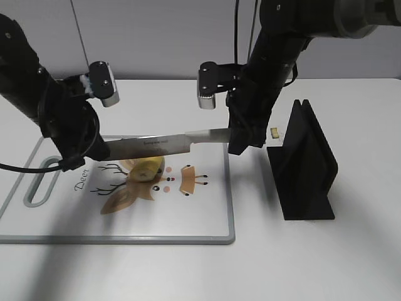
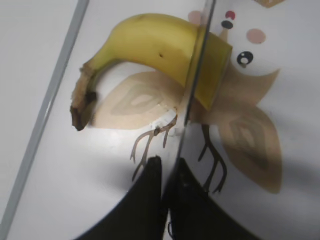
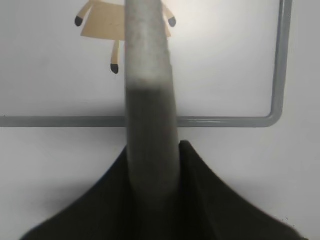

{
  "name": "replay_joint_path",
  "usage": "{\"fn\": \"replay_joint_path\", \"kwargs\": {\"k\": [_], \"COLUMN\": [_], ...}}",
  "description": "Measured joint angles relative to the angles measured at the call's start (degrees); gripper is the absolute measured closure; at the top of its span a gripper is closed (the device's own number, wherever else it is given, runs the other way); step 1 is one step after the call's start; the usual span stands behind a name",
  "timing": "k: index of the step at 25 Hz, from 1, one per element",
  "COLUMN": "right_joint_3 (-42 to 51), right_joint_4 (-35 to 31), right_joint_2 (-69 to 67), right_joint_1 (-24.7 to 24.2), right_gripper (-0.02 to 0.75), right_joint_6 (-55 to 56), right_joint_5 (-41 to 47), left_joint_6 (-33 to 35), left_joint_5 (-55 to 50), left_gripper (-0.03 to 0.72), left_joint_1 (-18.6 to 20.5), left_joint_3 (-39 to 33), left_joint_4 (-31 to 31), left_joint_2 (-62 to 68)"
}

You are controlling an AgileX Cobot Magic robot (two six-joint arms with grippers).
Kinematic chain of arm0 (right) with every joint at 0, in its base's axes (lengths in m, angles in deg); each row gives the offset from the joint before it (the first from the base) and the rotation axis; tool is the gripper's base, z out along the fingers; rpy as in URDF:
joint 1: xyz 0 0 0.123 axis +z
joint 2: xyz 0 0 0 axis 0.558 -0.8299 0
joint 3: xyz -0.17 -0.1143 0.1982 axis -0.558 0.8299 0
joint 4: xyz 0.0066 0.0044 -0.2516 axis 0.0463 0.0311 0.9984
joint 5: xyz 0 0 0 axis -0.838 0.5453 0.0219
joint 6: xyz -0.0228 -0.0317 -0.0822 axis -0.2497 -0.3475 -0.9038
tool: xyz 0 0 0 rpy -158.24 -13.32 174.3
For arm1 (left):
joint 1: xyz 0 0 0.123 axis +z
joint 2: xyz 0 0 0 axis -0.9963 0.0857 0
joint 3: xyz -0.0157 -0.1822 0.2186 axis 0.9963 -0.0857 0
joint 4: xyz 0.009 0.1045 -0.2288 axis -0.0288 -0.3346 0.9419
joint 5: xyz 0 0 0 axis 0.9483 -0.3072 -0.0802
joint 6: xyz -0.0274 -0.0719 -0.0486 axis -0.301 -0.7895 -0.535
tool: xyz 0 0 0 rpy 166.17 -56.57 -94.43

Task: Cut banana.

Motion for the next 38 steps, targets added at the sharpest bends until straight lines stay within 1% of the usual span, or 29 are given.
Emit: {"fn": "replay_joint_path", "kwargs": {"k": [17,23,33,38], "right_joint_3": [0.0,0.0,-0.22,-0.58], "right_joint_4": [-0.08,-0.23,-0.31,-0.34], "right_joint_2": [0.0,-0.96,-2.23,-3.07], "right_joint_1": [0.0,0.19,0.19,0.19], "right_gripper": [0.552,0.551,0.55,0.549], "right_joint_6": [-0.15,-0.26,-0.3,-0.3], "right_joint_5": [0.14,0.14,0.01,-0.75], "left_joint_6": [0.0,0.0,0.0,0.24], "left_joint_5": [-0.81,1.55,2.28,4.26], "left_gripper": [0.684,0.684,0.684,0.684], "left_joint_1": [0.0,0.0,0.0,-0.04], "left_joint_3": [0.0,-2.1,-2.26,-2.56], "left_joint_4": [-0.1,0.14,0.12,-0.6], "left_joint_2": [0.0,0.0,0.0,0.0]}}
